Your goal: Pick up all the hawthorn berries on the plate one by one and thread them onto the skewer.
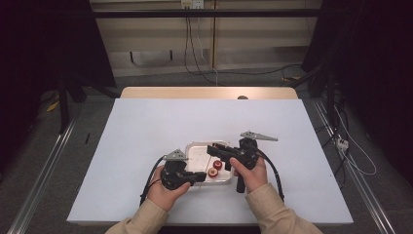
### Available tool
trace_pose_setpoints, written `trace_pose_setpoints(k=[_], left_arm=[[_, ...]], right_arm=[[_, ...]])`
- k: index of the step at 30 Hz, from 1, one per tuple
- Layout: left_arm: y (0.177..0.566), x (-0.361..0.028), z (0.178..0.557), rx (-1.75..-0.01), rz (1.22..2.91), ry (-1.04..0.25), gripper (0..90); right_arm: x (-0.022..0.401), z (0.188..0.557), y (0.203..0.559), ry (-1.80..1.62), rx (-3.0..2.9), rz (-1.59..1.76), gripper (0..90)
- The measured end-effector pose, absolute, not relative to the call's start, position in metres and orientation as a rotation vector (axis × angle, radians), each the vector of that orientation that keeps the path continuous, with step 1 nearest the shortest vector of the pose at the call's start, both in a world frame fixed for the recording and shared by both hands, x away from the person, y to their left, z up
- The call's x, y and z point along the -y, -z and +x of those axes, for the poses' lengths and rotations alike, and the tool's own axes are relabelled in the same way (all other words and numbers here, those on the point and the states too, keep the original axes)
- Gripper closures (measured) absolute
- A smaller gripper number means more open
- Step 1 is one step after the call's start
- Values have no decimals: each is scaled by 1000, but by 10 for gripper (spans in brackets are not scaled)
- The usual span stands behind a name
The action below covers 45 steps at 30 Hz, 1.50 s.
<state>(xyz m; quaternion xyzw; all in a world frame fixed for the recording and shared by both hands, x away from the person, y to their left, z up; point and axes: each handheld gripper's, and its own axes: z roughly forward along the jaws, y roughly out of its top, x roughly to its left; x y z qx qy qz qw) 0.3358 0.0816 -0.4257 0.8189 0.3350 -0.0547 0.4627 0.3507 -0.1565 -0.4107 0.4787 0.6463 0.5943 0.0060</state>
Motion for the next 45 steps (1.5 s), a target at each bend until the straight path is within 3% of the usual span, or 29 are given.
trace_pose_setpoints(k=[3,7,12,14,28,45], left_arm=[[426,-83,337,-820,2022,145,900],[425,-85,337,-833,1999,133,900],[424,-83,336,-818,1996,118,900],[425,-82,336,-815,2007,125,900],[425,-80,333,-791,2040,147,900],[422,-81,338,-823,2090,177,900]], right_arm=[[158,352,410,-1878,-2007,1513,478],[161,352,411,-1879,-2012,1543,460],[158,351,416,-1884,-2034,1559,519],[157,352,416,-1894,-2029,1550,628],[171,353,402,-1910,-1952,1498,645],[155,349,404,-1786,-2099,1315,654]])
